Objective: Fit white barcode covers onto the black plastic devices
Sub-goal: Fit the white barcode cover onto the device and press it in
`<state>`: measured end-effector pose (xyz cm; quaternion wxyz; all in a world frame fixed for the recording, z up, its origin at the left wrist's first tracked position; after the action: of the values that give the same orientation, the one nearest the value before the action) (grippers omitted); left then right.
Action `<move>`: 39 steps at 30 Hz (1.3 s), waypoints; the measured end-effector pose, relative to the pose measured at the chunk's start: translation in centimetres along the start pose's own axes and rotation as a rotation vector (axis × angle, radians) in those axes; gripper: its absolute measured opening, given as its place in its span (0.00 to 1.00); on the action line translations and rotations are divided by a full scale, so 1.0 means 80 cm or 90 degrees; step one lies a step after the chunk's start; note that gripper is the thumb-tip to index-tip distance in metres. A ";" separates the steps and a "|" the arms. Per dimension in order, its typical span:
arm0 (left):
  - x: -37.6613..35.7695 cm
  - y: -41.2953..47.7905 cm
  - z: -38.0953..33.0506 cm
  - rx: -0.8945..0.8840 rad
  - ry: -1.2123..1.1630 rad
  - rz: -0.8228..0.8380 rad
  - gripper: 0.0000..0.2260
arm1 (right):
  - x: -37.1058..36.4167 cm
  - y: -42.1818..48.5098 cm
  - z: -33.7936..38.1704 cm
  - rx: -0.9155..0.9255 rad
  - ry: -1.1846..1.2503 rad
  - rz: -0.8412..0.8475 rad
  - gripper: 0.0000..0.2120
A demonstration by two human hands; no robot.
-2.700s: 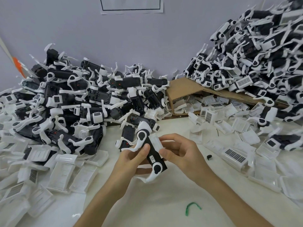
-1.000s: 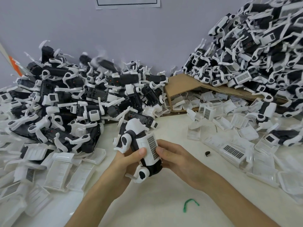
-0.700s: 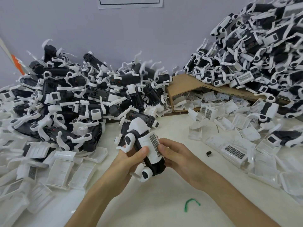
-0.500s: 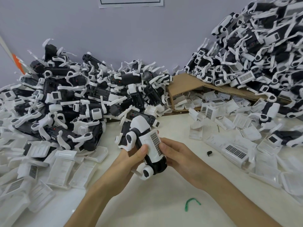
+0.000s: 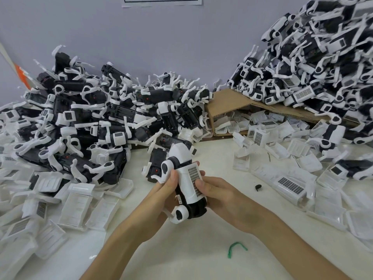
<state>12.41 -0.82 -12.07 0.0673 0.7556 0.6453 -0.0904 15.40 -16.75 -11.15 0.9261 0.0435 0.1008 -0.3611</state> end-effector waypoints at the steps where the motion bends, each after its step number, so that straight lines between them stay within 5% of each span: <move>1: 0.001 0.000 0.000 0.001 0.007 0.003 0.40 | -0.001 0.000 0.000 0.004 0.002 -0.002 0.23; 4: 0.001 -0.007 0.000 -0.007 0.032 0.033 0.34 | -0.005 0.000 0.003 0.017 0.014 -0.005 0.25; 10: -0.002 -0.010 -0.006 -0.015 0.044 0.053 0.41 | -0.004 0.001 0.002 0.043 -0.031 -0.009 0.23; 18: 0.003 -0.009 -0.007 -0.040 0.037 0.091 0.31 | -0.006 -0.003 0.006 0.053 -0.035 0.049 0.22; 27: -0.006 -0.010 -0.009 -0.107 0.146 0.036 0.13 | -0.004 0.002 0.000 0.118 -0.068 -0.099 0.17; 39: -0.009 -0.004 -0.004 -0.168 0.166 -0.015 0.16 | 0.000 -0.006 -0.001 0.245 -0.253 -0.240 0.11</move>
<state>11.98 -1.42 -11.61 0.0803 0.7382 0.6634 0.0927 15.09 -17.07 -11.21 0.8193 0.1270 -0.1456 -0.5399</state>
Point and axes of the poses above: each hand's wrist, its own y-axis towards the middle knuckle, its own x-axis out of the back of the hand, z = x × y, the point moved 2 cm from there along y, towards the middle knuckle, and after that the axes turned 2 degrees about -z, right-handed, at the moved point
